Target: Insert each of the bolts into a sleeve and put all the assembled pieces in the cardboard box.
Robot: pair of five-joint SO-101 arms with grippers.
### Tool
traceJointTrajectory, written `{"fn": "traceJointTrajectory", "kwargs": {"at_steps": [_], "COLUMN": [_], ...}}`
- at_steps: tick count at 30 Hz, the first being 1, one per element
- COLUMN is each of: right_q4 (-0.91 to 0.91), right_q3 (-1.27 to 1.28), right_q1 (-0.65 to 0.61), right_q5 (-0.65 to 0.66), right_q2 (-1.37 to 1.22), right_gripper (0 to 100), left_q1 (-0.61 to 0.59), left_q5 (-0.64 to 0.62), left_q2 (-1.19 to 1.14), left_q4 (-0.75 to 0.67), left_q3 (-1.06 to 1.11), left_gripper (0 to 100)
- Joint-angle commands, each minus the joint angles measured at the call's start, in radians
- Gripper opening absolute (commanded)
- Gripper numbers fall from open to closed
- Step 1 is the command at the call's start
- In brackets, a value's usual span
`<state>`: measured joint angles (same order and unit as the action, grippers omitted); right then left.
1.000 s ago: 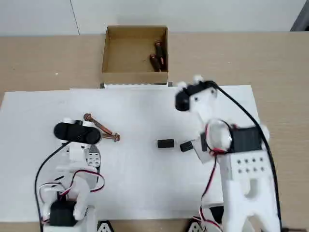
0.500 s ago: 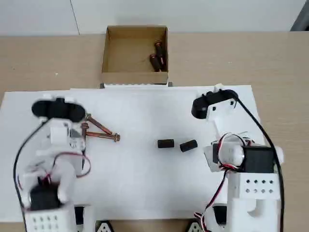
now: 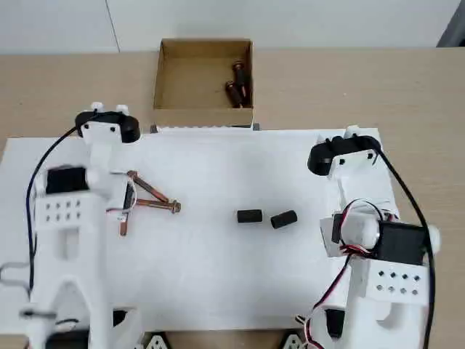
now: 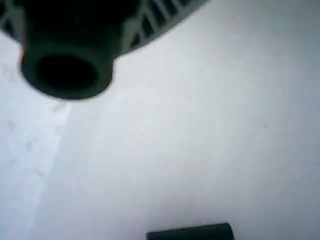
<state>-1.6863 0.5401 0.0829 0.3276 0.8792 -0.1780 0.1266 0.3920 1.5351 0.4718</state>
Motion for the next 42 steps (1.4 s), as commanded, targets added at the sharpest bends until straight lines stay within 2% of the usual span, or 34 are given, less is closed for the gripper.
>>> {"fn": "traceJointTrajectory", "kwargs": {"at_steps": [1,9,14,23,33,42], "right_q4": [0.007,0.005,0.005,0.007,0.007,0.008], "right_q3": [-0.005,-0.005,-0.005,0.006,0.006,0.006], "right_q1": [0.013,0.013,0.013,0.013,0.012,0.008], "right_q5": [-0.009,-0.009,-0.009,-0.009,-0.009,-0.009], "right_q2": [0.021,0.021,0.021,0.021,0.021,0.013], "right_gripper": [0.4,0.4,0.4,0.4,0.4,0.4], "left_q1": [-0.003,-0.003,-0.003,-0.006,-0.118,-0.103], "left_q5": [0.002,0.008,0.008,0.037,0.094,0.101], "left_q2": [-0.138,-0.359,-0.427,-0.549,-0.701,-0.718], "left_q4": [0.048,0.054,0.048,0.046,0.037,0.04], "left_q3": [-0.13,-0.268,-0.311,-0.409,-0.529,-0.545], "left_gripper": [1,1,8,9,9,9]}}
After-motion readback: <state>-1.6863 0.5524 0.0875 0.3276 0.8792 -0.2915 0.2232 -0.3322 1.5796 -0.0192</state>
